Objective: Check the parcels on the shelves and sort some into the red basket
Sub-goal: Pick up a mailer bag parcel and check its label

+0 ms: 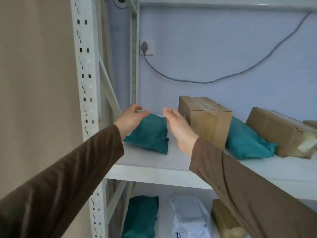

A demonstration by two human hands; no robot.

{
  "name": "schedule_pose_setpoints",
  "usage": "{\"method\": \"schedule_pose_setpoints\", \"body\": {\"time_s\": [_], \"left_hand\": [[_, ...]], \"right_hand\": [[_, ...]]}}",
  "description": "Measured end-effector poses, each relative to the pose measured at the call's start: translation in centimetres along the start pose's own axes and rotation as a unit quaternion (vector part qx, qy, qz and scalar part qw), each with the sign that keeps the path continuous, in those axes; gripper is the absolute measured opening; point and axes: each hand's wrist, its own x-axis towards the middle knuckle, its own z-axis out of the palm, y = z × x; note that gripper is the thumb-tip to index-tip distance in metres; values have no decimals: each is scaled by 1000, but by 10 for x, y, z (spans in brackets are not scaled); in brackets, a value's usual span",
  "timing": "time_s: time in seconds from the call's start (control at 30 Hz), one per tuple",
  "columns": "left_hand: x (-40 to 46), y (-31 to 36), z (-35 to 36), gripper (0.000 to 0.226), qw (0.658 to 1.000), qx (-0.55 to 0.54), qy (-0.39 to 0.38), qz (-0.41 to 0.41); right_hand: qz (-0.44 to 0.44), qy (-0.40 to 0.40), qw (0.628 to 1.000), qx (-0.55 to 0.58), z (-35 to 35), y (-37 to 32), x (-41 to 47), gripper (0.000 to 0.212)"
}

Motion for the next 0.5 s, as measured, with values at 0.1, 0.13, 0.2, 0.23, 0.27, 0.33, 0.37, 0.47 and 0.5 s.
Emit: {"method": "schedule_pose_setpoints", "body": {"time_s": [0.1, 0.13, 0.2, 0.23, 0.27, 0.33, 0.37, 0.47, 0.5], "left_hand": [[10, -17, 4, 71, 997, 29, -9, -73], [11, -22, 5, 75, 995, 29, -17, -98], [13, -30, 7, 76, 990, 21, -32, -134], [13, -32, 8, 70, 989, 6, -37, -142], [10, -31, 7, 61, 988, -20, -43, -147], [11, -36, 7, 45, 982, -68, -62, -164], [9, -36, 5, 39, 980, -84, -67, -169], [-2, -38, -1, 48, 960, -152, -80, -220], [-7, -37, -2, 46, 956, -165, -85, -227]], "right_hand": [[46, 3, 998, -41, 10, 12, 13, 54], [62, 3, 997, -49, 12, 18, 18, 56], [100, 10, 994, -51, 16, 26, 26, 54], [118, 10, 992, -39, 17, 30, 30, 52], [131, 15, 991, -25, 18, 35, 33, 53], [146, 28, 989, -5, 21, 44, 38, 49], [147, 33, 989, 2, 22, 46, 38, 46], [128, 35, 991, 3, 23, 49, 28, 51], [117, 35, 993, 3, 23, 49, 23, 56]]}}
